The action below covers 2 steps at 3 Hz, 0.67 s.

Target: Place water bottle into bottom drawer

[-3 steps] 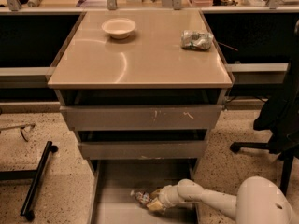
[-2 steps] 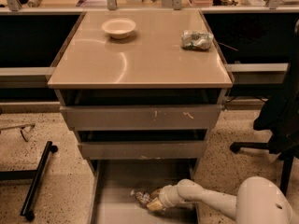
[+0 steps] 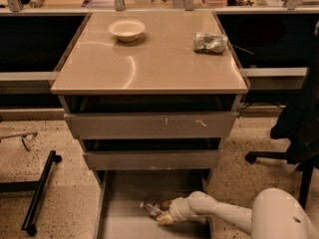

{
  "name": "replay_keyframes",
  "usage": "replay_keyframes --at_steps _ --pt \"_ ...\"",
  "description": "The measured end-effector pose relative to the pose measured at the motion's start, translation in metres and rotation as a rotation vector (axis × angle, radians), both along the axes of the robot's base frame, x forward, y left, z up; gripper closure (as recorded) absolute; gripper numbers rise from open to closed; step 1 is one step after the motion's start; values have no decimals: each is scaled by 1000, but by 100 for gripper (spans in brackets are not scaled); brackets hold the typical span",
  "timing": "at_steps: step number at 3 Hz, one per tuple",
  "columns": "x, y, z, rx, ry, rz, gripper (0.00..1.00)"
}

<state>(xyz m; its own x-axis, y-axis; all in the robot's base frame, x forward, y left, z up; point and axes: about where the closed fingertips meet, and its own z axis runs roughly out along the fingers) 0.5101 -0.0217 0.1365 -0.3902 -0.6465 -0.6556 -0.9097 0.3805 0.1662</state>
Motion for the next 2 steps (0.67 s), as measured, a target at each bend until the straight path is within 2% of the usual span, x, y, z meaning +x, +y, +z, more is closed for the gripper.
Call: replay_keyframes --at_steps 1,2 --pt "0 0 0 0 0 0 0" --pt "0 0 0 0 0 0 0"
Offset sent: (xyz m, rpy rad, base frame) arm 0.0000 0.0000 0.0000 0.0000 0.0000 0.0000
